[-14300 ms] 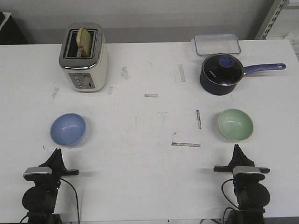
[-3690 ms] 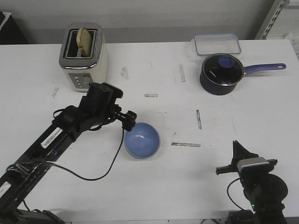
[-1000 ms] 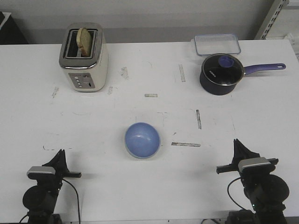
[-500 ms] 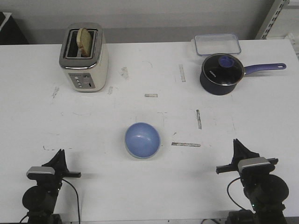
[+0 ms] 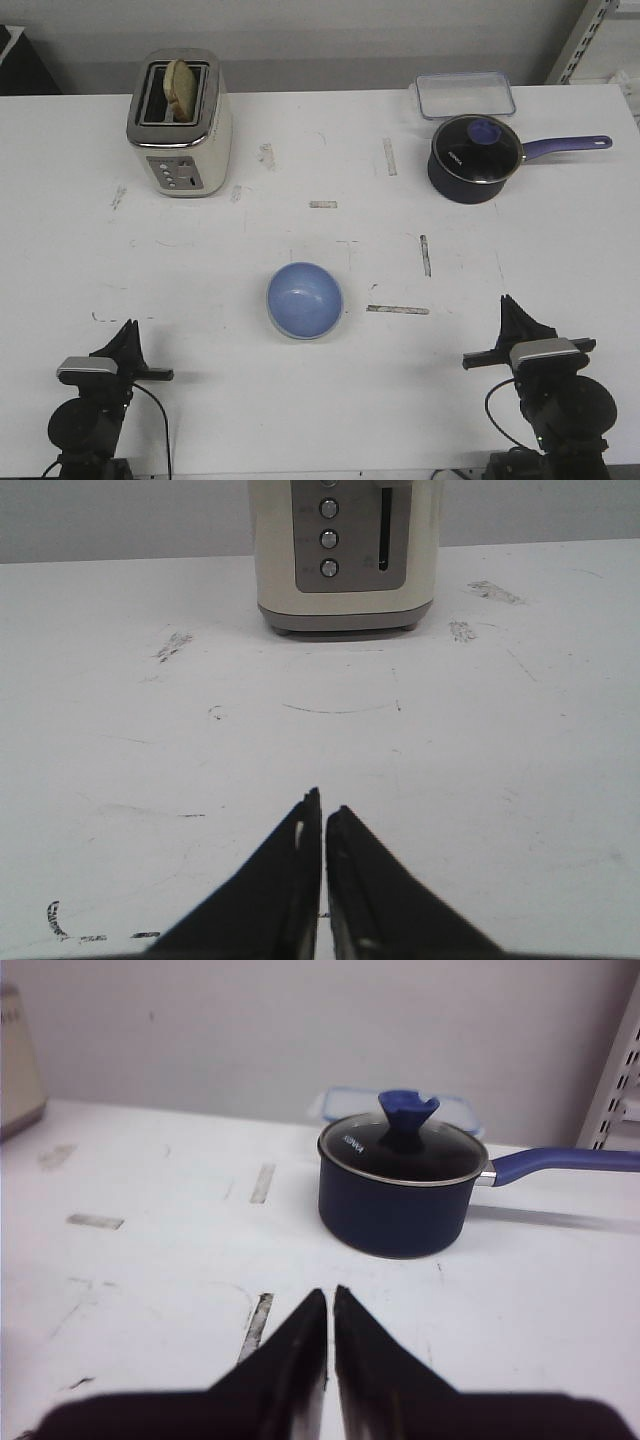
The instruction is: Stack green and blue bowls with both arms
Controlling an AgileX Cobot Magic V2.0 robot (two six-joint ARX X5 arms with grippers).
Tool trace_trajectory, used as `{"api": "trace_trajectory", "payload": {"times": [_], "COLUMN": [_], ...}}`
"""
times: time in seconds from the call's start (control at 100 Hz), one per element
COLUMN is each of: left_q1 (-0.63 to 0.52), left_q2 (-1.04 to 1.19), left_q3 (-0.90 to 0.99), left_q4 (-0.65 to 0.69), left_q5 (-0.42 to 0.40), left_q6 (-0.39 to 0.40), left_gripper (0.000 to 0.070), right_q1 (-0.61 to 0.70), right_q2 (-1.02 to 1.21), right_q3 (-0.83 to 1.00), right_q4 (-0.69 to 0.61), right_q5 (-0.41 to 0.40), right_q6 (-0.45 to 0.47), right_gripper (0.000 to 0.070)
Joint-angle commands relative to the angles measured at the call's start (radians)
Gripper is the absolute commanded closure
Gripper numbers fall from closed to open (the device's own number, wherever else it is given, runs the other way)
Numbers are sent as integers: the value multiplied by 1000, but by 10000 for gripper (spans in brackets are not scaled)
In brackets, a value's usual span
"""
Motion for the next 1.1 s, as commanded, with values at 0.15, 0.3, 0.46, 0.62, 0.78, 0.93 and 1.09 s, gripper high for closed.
{"api": "trace_trajectory", "payload": {"times": [0.15,0.3,0.46,0.62,0.78,0.93,1.09], "left_q1": [0,0,0,0,0,0,0], "left_q2": [-2,-2,-2,-1,-2,-2,-2], "left_q3": [-21,-21,-21,-20,-20,-20,-20], "left_q4": [10,10,10,9,10,10,10], "left_q5": [0,0,0,0,0,0,0], "left_q6": [-1,-1,-1,-1,-1,-1,-1], "left_gripper": [698,698,698,698,698,698,698], "right_q1": [-75,-91,-89,-89,-89,-89,-89], "right_q2": [-77,-177,-240,-240,-240,-240,-240], "right_q3": [-167,-304,-429,-429,-429,-429,-429], "right_q4": [89,155,227,224,225,225,225], "right_q5": [20,21,9,16,14,14,14], "right_q6": [87,124,149,147,147,147,147], "right_gripper": [694,694,694,694,694,694,694]}}
